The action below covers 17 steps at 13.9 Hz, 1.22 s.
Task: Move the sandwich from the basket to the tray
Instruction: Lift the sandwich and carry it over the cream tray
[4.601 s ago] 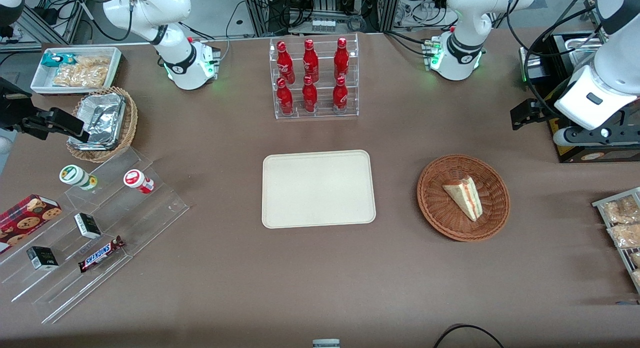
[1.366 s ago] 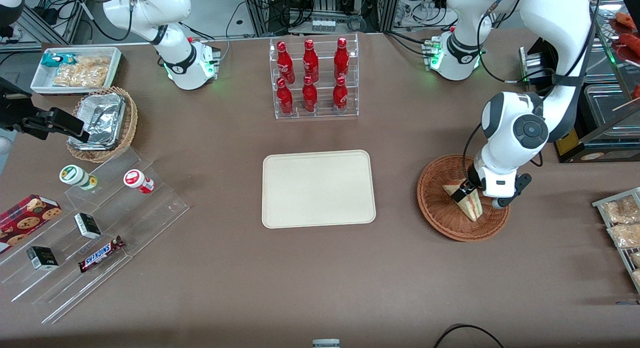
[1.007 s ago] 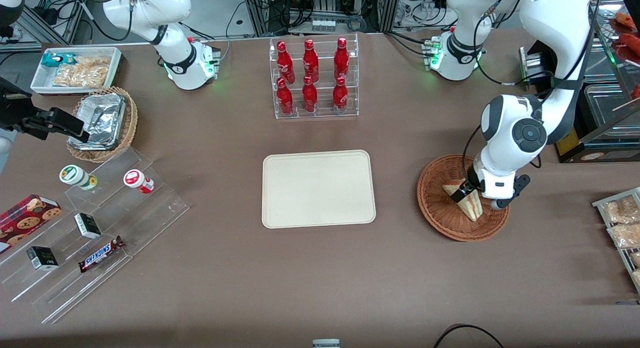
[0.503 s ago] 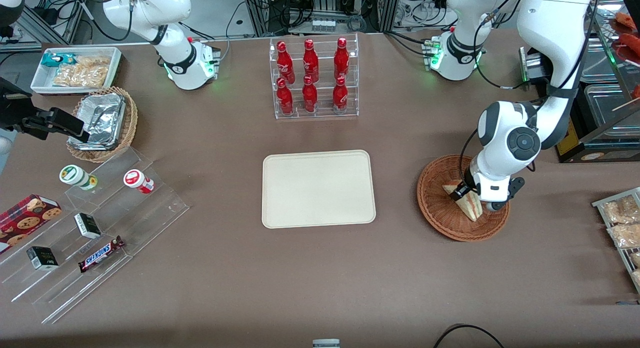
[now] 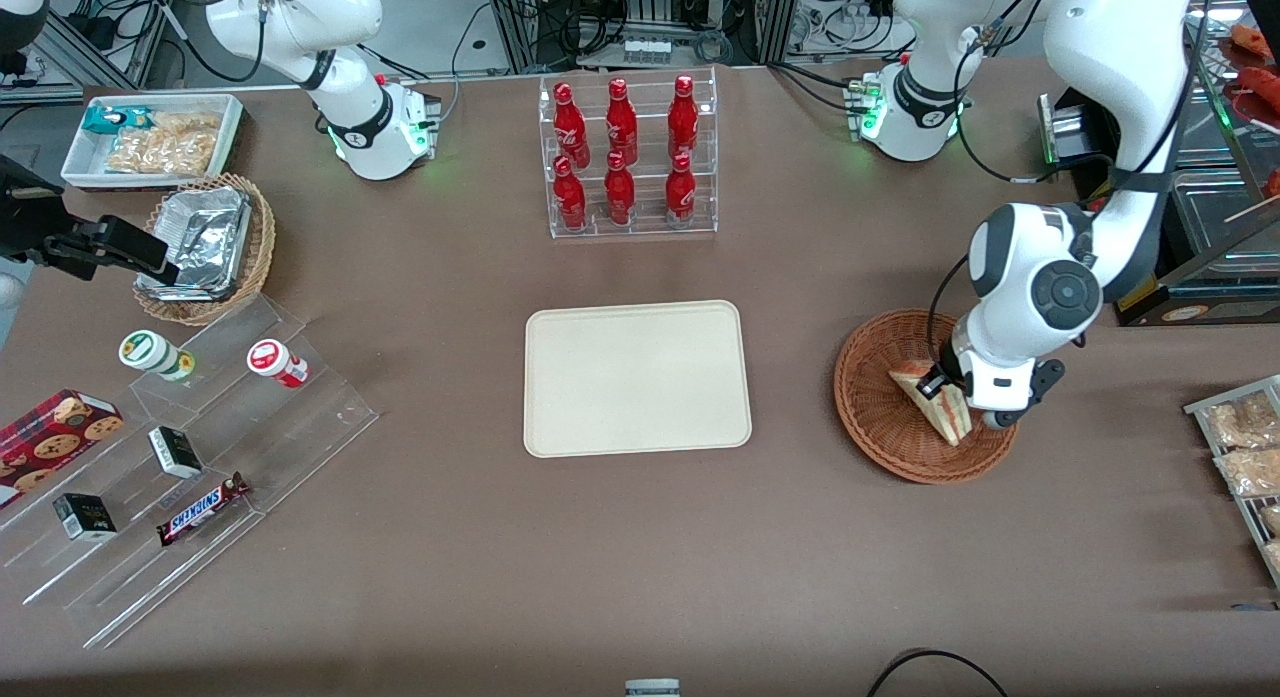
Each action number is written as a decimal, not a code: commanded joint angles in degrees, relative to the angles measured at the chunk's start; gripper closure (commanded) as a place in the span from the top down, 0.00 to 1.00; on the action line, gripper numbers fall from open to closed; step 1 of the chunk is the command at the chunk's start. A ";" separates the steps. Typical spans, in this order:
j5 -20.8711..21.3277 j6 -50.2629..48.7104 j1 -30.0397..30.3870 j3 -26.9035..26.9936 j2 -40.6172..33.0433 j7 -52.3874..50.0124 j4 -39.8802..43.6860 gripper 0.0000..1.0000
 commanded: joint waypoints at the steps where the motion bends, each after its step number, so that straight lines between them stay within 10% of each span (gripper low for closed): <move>1: 1.01 -12.28 -0.38 -0.01 -0.68 2.31 8.13 0.05; 9: 0.75 -18.04 -1.35 -12.03 0.46 18.91 11.23 0.06; 17: 3.54 -17.86 -4.23 -26.90 11.17 11.13 23.44 0.04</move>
